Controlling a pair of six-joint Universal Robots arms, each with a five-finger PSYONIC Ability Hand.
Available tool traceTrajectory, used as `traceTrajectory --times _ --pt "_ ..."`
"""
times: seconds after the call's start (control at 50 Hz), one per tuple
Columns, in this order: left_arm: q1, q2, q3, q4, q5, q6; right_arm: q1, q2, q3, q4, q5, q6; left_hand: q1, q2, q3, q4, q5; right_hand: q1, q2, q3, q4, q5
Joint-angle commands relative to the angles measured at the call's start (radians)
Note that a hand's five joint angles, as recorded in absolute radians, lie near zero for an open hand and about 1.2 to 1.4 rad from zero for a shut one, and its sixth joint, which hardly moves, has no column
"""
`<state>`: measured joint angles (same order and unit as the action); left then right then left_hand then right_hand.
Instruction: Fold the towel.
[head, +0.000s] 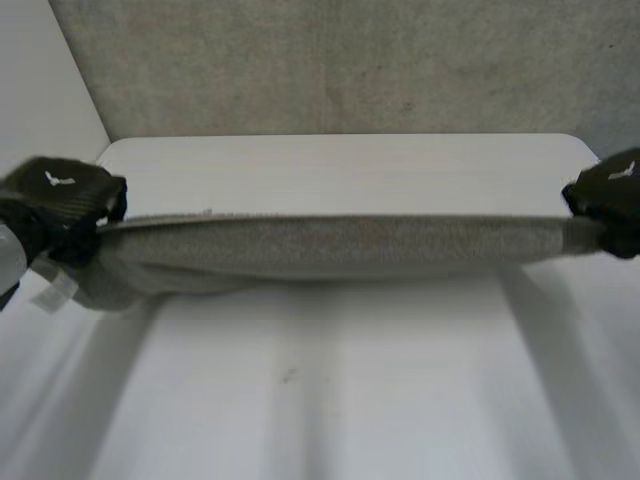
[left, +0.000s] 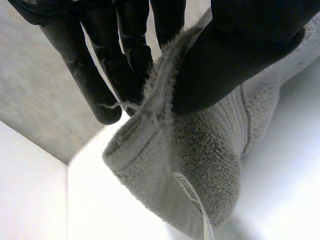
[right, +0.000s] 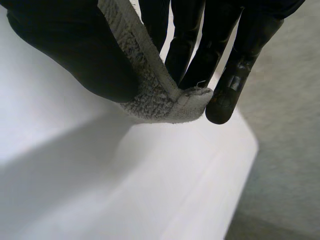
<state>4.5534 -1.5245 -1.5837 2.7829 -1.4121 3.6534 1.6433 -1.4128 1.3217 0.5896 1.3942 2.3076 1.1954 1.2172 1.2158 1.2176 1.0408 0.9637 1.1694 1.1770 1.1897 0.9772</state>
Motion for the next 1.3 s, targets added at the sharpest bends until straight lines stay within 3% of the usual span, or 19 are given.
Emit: traceTrajectory --times 0.02,0.32,0.42,0.68,0.7,0.72,0.74,0.76,0.84,0.94,1.04,1.16,1.3 --pt "-0.005 -0.218 -0.006 0.018 -0.001 0.145 0.029 0.160 0.025 -0.045 0.014 -0.031 0.201 0.179 0.180 0.179 0.181 0.433 0.227 0.219 0.207 0.245" --pt "-0.025 -0.587 0.195 0.277 -0.011 0.177 0.136 0.478 -0.113 -0.391 0.069 -0.005 0.201 0.179 0.180 0.179 0.181 0.433 0.227 0.219 0.207 0.245" --pt "-0.031 -0.669 0.292 0.311 -0.025 0.175 0.151 0.560 -0.179 -0.516 0.081 -0.002 0.201 0.179 0.180 0.179 0.181 0.433 0.227 0.219 0.207 0.245" --pt "-0.065 -0.876 0.539 0.328 -0.088 0.180 0.161 0.768 -0.383 -0.646 0.105 -0.016 0.201 0.179 0.180 0.179 0.181 0.433 0.227 0.219 0.207 0.245" --pt "-0.068 -0.891 0.556 0.328 -0.090 0.180 0.161 0.788 -0.398 -0.671 0.111 -0.016 0.201 0.179 0.180 0.179 0.181 0.227 0.022 0.014 0.001 0.039" --pt "-0.068 -0.892 0.556 0.328 -0.090 0.180 0.161 0.788 -0.398 -0.671 0.111 -0.016 0.201 0.179 0.180 0.179 0.181 0.225 0.020 0.012 -0.001 0.037" --pt "-0.073 -0.901 0.562 0.328 -0.090 0.183 0.162 0.801 -0.406 -0.686 0.115 -0.016 -0.325 -0.347 -0.345 -0.347 -0.345 -0.626 -0.832 -0.840 -0.852 -0.814" --pt "-0.080 -0.904 0.561 0.328 -0.096 0.185 0.167 0.802 -0.404 -0.700 0.115 -0.014 -1.021 -1.043 -1.041 -1.043 -1.041 -0.789 -0.995 -1.003 -1.015 -0.977" --pt "-0.097 -0.896 0.557 0.326 -0.100 0.185 0.173 0.772 -0.401 -0.711 0.121 0.016 -1.021 -1.043 -1.041 -1.043 -1.041 -0.789 -0.995 -1.003 -1.015 -0.977" --pt "-0.120 -0.830 0.518 0.314 -0.119 0.172 0.159 0.620 -0.312 -0.706 0.118 0.165 -1.021 -1.043 -1.041 -1.043 -1.041 -0.789 -0.995 -1.003 -1.015 -0.977" --pt "-0.122 -0.647 0.355 0.334 -0.122 0.142 0.139 0.392 -0.109 -0.686 0.066 0.349 -1.021 -1.043 -1.041 -1.043 -1.041 -0.789 -0.995 -1.003 -1.015 -0.977" --pt "-0.128 -0.528 0.252 0.363 -0.119 0.090 0.063 0.287 0.044 -0.614 0.023 0.360 -1.021 -1.043 -1.041 -1.043 -1.041 -0.789 -0.995 -1.003 -1.015 -0.977" --pt "-0.137 -0.412 0.094 0.455 -0.111 0.018 -0.025 0.253 0.227 -0.550 -0.061 0.358 -1.021 -1.043 -1.041 -1.043 -1.041 -0.597 -0.803 -0.811 -0.823 -0.785"
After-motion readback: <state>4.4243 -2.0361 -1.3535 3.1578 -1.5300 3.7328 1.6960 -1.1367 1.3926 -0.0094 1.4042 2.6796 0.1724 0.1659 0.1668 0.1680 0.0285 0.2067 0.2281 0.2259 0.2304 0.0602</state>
